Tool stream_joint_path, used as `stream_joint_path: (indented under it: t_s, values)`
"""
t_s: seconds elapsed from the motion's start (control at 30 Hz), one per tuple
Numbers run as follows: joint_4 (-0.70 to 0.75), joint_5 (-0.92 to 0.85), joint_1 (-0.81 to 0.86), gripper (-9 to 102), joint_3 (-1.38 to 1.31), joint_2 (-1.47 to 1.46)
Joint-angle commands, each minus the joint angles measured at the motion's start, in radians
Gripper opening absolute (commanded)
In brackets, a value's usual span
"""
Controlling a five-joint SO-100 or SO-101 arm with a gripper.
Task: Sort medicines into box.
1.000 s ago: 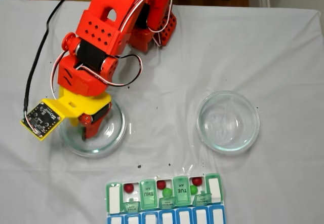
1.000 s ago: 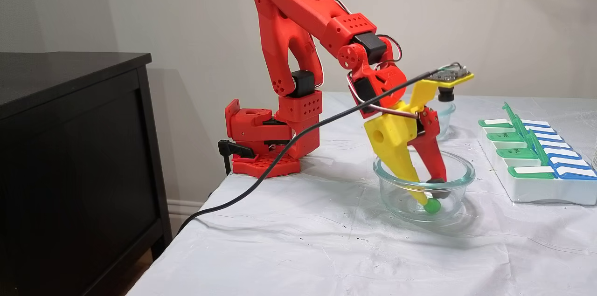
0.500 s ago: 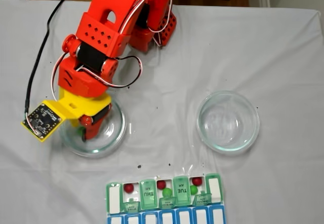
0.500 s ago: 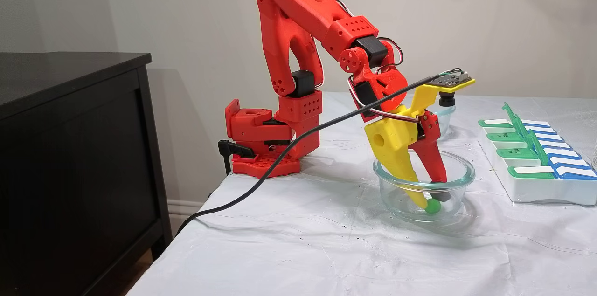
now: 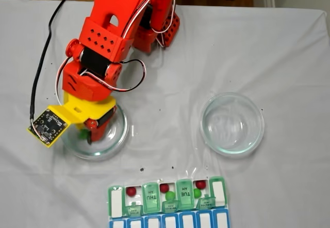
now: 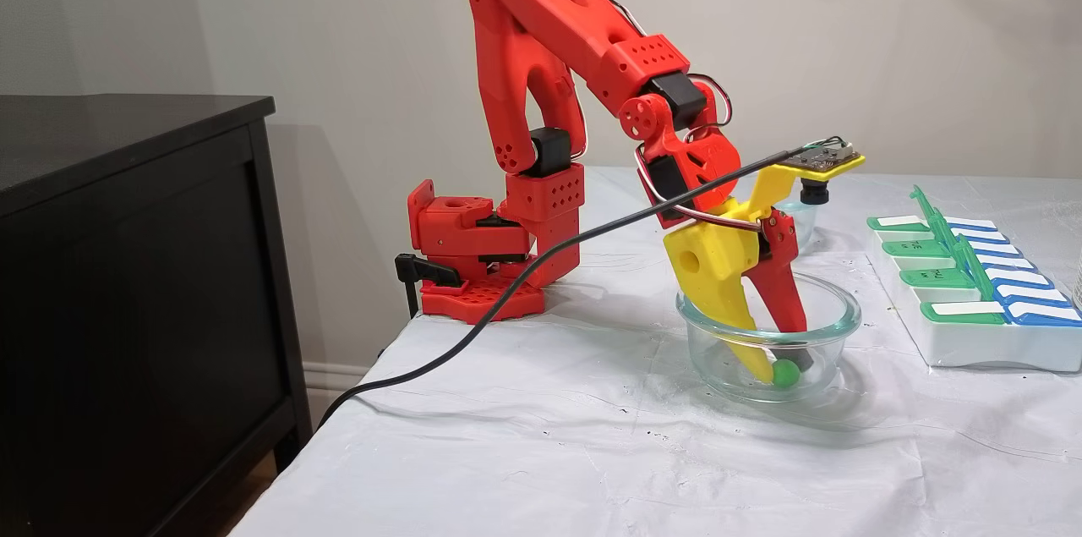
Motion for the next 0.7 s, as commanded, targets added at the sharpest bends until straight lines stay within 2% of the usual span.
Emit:
stream_joint_path:
  t_s: [0.0,0.67]
  values:
    - [-0.026,-0.003,-0.003,15,-0.021,-0.003]
    - [-0.043,0.035,0.017,14,-0.040,0.000]
